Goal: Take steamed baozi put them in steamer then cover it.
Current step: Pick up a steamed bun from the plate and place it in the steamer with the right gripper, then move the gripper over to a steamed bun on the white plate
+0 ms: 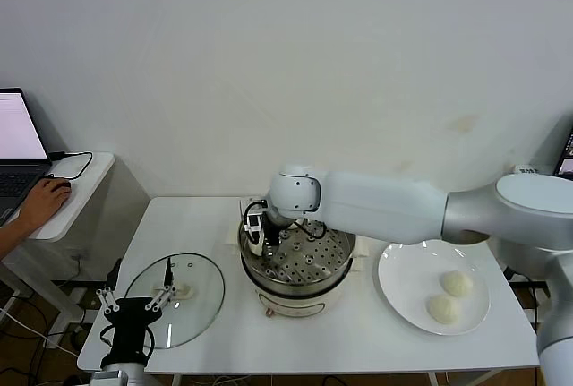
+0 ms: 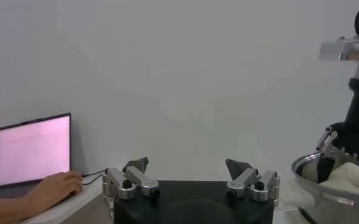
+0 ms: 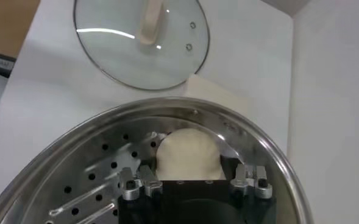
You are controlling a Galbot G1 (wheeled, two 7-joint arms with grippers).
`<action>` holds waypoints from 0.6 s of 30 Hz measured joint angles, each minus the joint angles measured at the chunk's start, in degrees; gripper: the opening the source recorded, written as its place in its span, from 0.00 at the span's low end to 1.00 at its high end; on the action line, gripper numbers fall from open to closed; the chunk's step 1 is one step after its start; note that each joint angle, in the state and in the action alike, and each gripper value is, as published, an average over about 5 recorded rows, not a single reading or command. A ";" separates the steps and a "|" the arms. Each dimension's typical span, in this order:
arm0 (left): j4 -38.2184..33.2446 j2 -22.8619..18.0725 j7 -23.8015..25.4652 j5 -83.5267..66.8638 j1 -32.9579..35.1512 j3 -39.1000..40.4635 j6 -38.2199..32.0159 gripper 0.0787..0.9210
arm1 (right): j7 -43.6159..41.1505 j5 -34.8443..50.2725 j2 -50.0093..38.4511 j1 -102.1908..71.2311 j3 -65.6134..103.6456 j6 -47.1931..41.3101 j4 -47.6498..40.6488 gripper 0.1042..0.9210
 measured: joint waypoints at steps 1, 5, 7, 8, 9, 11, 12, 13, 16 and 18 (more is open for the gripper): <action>0.01 0.01 0.00 -0.03 -0.03 0.00 0.00 0.88 | -0.05 -0.13 0.02 0.02 0.02 -0.06 -0.02 0.76; 0.05 0.07 0.00 -0.15 -0.07 0.00 0.01 0.88 | -1.15 -0.70 -0.64 0.92 0.17 0.10 0.44 0.86; 0.08 0.13 0.01 -0.18 -0.13 0.08 0.05 0.88 | -2.50 -1.12 -1.70 2.15 0.17 0.50 1.07 0.87; 0.09 0.18 0.01 -0.19 -0.18 0.16 0.07 0.88 | -3.35 -1.38 -2.43 2.92 0.13 0.81 1.46 0.88; 0.09 0.23 0.02 -0.20 -0.23 0.26 0.10 0.88 | -4.34 -1.71 -3.33 3.80 0.05 1.22 1.93 0.88; 0.08 0.41 0.05 -0.24 -0.32 0.49 0.13 0.88 | -6.58 -2.50 -5.54 5.72 -0.15 2.33 3.03 0.88; 0.08 0.52 0.06 -0.29 -0.35 0.60 0.15 0.88 | -7.81 -2.96 -6.87 6.74 -0.26 3.02 3.67 0.88; 0.09 0.64 0.07 -0.34 -0.38 0.72 0.16 0.88 | -9.10 -3.45 -8.32 7.77 -0.37 3.79 4.36 0.88; 0.13 0.97 0.09 -0.49 -0.48 1.05 0.22 0.88 | -12.98 -4.98 -13.30 10.65 -0.71 6.47 6.71 0.88; 0.13 1.15 0.10 -0.53 -0.50 1.27 0.24 0.88 | -15.52 -6.16 -17.19 12.11 -0.87 8.48 8.51 0.88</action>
